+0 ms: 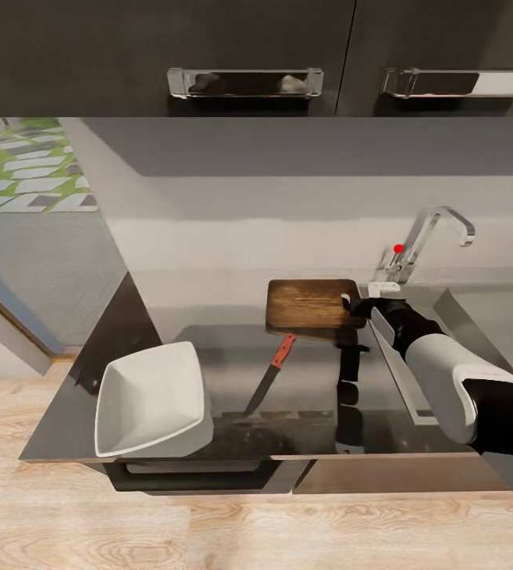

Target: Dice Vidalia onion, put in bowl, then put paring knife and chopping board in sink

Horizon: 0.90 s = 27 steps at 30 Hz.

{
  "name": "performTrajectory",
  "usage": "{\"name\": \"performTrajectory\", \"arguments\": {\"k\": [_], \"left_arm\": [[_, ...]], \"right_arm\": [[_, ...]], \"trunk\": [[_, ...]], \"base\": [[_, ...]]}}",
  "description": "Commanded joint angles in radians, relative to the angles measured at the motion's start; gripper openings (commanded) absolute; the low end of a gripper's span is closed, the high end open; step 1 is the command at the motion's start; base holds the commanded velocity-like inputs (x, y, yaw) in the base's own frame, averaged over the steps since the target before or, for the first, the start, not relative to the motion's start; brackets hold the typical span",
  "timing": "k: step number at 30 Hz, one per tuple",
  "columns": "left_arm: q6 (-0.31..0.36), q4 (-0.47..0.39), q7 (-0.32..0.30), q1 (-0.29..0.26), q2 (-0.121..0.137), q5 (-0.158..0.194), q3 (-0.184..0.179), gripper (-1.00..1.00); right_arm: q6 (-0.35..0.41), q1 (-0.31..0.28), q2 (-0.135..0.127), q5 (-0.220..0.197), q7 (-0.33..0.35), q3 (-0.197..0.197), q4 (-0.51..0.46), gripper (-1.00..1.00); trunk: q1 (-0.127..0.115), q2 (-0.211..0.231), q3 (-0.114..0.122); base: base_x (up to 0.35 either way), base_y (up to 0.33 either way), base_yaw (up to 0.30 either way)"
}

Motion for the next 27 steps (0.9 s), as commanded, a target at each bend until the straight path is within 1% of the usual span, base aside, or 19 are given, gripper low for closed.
{"name": "performTrajectory", "arguments": {"k": [1, 11, 27], "left_arm": [[-0.001, -0.002, 0.0, 0.001, 0.0, 0.001, -0.001, 1.0], [-0.002, -0.002, 0.0, 0.001, 0.0, 0.001, -0.002, 1.0], [-0.002, -0.002, 0.0, 0.001, 0.0, 0.001, -0.002, 1.0]], "right_arm": [[0.006, 0.0, 0.0, 0.005, 0.0, -0.005, -0.002, -1.0], [0.007, 0.0, 0.002, 0.005, 0.0, -0.005, -0.002, -1.0], [0.007, 0.0, 0.002, 0.005, 0.0, -0.005, -0.002, -1.0]], "trunk": [[0.001, -0.002, -0.001], [0.001, -0.002, -0.012], [0.001, -0.002, -0.038]], "base": [[0.0, 0.0, 0.0], [0.081, 0.027, 0.0], [0.003, 0.001, 0.0]]}}
